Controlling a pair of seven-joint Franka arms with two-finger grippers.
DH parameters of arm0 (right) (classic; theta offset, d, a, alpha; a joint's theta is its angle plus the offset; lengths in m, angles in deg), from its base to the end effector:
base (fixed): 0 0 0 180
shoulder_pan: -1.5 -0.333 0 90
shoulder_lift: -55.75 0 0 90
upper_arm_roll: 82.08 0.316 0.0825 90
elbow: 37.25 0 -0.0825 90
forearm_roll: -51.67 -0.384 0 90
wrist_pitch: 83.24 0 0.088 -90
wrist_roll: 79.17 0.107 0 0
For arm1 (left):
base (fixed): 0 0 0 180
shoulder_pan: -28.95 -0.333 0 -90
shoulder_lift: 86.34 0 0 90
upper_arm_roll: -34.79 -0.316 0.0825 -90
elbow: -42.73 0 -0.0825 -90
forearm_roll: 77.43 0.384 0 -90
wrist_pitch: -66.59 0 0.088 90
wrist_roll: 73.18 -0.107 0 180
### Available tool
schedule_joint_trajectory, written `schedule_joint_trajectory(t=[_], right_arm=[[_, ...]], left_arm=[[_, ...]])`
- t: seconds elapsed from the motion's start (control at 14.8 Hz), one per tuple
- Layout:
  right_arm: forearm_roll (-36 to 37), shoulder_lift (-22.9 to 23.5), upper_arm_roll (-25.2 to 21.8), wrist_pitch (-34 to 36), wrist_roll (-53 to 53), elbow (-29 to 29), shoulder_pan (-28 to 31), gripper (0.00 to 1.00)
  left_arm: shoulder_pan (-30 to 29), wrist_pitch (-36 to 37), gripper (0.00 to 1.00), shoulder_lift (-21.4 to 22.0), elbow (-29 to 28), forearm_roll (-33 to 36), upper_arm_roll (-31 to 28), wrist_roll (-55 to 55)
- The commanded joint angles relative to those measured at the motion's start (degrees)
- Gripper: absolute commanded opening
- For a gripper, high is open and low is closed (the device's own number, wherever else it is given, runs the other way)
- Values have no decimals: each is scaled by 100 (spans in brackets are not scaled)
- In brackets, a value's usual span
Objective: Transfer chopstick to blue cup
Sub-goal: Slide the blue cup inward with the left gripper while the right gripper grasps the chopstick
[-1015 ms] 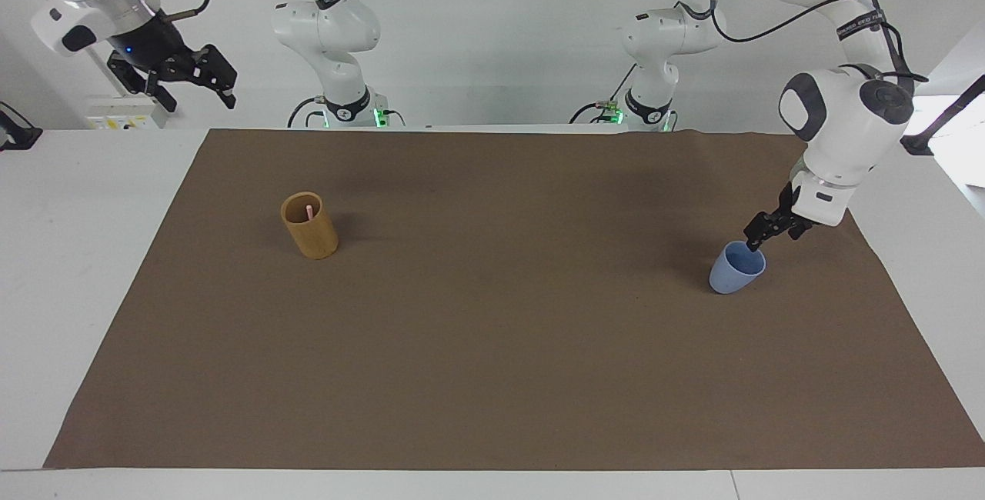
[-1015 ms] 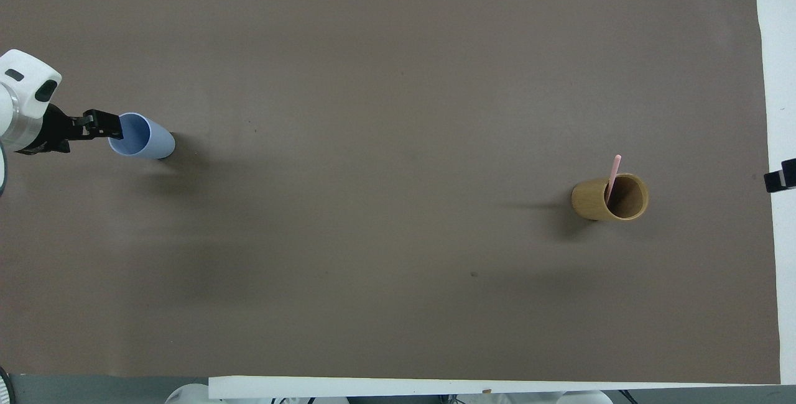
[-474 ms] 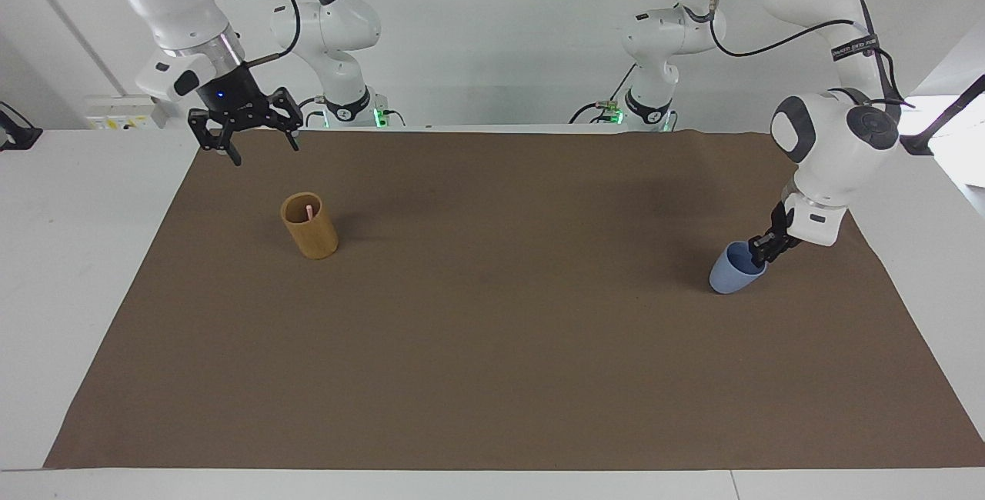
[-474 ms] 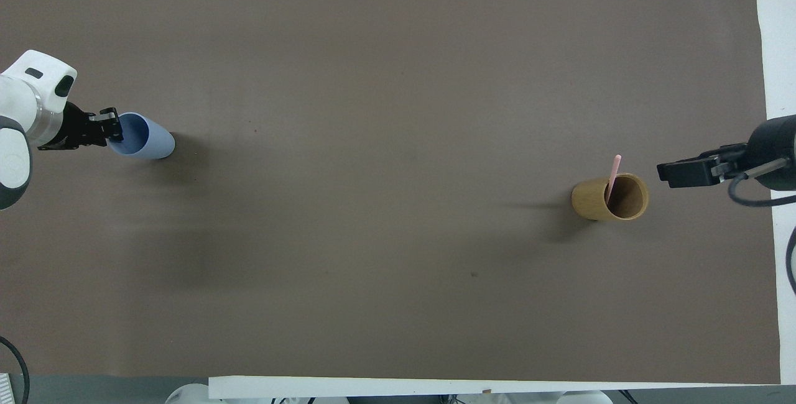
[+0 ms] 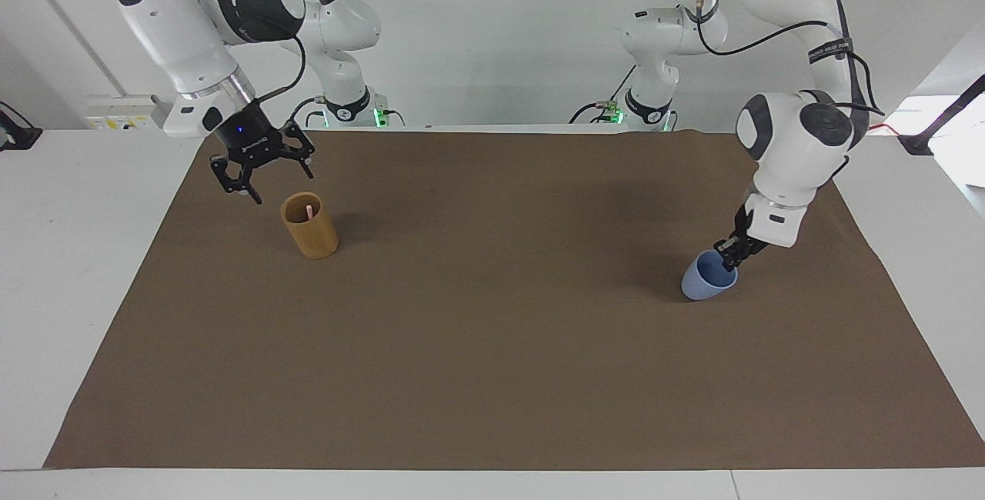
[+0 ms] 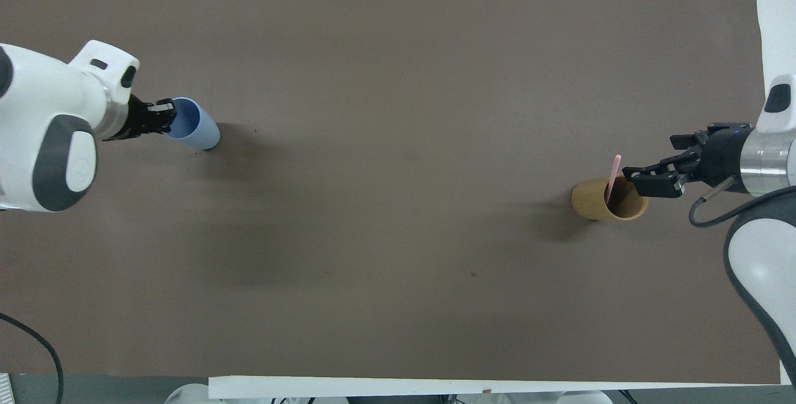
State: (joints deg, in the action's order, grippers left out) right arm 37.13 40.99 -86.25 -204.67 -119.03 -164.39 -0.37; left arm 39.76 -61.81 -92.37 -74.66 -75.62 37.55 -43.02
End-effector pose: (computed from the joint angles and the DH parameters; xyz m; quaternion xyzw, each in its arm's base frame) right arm 0.4901 -0.0102 0.4991 -0.9536 -0.2642 -0.1160 0.0861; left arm 0.5623 -0.1343 0.3971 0.9898 0.1352 0.0442 0.0067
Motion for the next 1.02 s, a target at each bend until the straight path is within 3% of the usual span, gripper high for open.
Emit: schedule_joint_trajectory(t=[0.0, 0.2, 0.34, 0.54, 0.61, 0.68, 0.74, 0.81, 0.88, 0.95], right_arm=[[-391, -211, 22, -398, -425, -416, 38, 100], [-716, -229, 22, -802, -899, -714, 38, 94], [-893, -238, 13, -1039, -1155, -890, 55, 84], [-999, -238, 22, -1348, -1164, -1110, -6, 74], [-999, -238, 22, -1348, -1165, -1111, -15, 70], [-1008, -238, 22, -1340, -1191, -1111, -6, 66], [-1008, -238, 22, -1331, -1243, -1111, -6, 60], [-1008, -246, 22, -1305, -1252, -1119, -6, 55], [-1008, -246, 22, -1278, -1252, -1120, -6, 50], [-1008, -246, 22, -1252, -1252, -1120, -6, 46]], left_arm=[[990, 263, 0, -4, 138, 12, -91, 1093], [1695, 219, 0, 49, 94, 12, -74, 1851], [1985, 167, 0, 163, -107, 12, -65, 2115], [2373, -114, 0, -73, -82, 12, -65, 2642], [2382, -132, 8, -91, -82, 12, -56, 2626], [2382, -98, 32, -83, -82, 12, -56, 2617], [2382, -54, 71, -82, -82, 12, -56, 2617], [2382, -62, 92, -82, -64, 12, -56, 2617], [2339, -54, 100, -74, -29, 4, -56, 2660], [2321, -1, 100, -13, -29, 3, -56, 2661]])
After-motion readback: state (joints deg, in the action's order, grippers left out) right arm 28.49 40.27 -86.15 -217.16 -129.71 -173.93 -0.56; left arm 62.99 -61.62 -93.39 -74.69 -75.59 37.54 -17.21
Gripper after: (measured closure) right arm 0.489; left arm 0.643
